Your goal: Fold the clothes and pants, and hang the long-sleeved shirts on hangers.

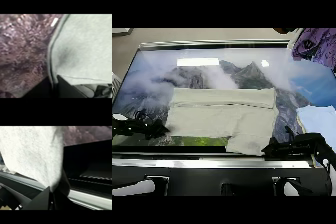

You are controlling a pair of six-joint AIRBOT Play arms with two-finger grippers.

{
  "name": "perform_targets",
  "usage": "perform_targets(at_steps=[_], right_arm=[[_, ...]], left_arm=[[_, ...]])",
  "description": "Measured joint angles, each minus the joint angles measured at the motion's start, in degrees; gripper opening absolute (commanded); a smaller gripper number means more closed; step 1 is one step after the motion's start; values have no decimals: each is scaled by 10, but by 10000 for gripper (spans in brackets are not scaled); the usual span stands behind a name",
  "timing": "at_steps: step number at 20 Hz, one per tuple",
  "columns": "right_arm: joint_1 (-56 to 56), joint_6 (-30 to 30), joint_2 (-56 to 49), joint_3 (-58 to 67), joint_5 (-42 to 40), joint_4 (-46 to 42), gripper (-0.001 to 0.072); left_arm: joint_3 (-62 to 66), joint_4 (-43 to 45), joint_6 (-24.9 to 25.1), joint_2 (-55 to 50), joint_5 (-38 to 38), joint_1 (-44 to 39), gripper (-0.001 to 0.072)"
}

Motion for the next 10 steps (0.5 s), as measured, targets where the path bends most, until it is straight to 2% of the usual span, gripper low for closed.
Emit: perform_targets(at_steps=[6, 10], right_arm=[[0, 16, 29, 53, -36, -24, 32], [0, 68, 128, 94, -103, -68, 31]], left_arm=[[4, -18, 1, 34, -39, -3, 13], [5, 45, -56, 142, -69, -2, 13]])
